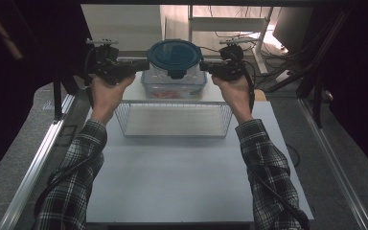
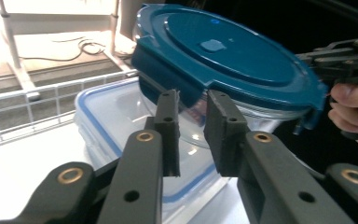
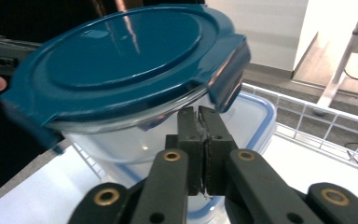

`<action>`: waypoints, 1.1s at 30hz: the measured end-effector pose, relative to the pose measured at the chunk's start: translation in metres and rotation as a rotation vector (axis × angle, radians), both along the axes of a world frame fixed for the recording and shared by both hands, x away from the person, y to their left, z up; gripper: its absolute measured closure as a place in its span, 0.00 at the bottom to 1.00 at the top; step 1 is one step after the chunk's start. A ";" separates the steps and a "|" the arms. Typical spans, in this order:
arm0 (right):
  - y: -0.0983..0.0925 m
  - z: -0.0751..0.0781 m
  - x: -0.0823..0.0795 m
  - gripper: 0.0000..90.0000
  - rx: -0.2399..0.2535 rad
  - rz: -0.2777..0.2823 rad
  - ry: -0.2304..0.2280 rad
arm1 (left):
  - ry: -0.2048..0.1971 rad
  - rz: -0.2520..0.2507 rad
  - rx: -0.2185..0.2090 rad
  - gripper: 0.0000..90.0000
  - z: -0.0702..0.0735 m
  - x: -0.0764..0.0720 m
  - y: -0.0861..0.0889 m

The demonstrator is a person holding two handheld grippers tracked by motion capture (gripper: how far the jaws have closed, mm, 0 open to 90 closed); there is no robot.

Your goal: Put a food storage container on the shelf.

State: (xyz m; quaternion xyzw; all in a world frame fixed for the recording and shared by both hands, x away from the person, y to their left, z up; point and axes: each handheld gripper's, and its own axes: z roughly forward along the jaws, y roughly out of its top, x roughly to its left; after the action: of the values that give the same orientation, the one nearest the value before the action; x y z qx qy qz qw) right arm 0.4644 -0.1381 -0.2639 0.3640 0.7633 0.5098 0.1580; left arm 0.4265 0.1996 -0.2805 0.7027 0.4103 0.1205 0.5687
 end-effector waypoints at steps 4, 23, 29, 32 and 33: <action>-0.006 -0.003 -0.016 0.84 0.028 0.026 -0.022 | -0.008 -0.020 -0.010 0.68 -0.004 -0.013 0.004; -0.018 -0.065 -0.086 0.13 -0.029 0.133 -0.059 | -0.024 -0.076 0.090 0.10 -0.075 -0.081 -0.003; -0.020 -0.084 -0.104 0.05 -0.069 0.157 -0.050 | -0.004 -0.106 0.093 0.08 -0.100 -0.099 -0.007; -0.023 -0.094 -0.112 0.02 -0.083 0.160 -0.060 | -0.003 -0.111 0.121 0.07 -0.113 -0.108 -0.011; -0.024 -0.098 -0.114 0.02 -0.087 0.161 -0.056 | -0.001 -0.115 0.131 0.07 -0.116 -0.110 -0.012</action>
State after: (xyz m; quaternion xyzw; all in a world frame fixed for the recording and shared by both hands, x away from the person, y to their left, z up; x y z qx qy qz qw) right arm 0.3506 -0.1622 -0.3617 0.2796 0.8069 0.4972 0.1533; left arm 0.3160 0.1880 -0.3969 0.7607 0.3604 0.1147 0.5276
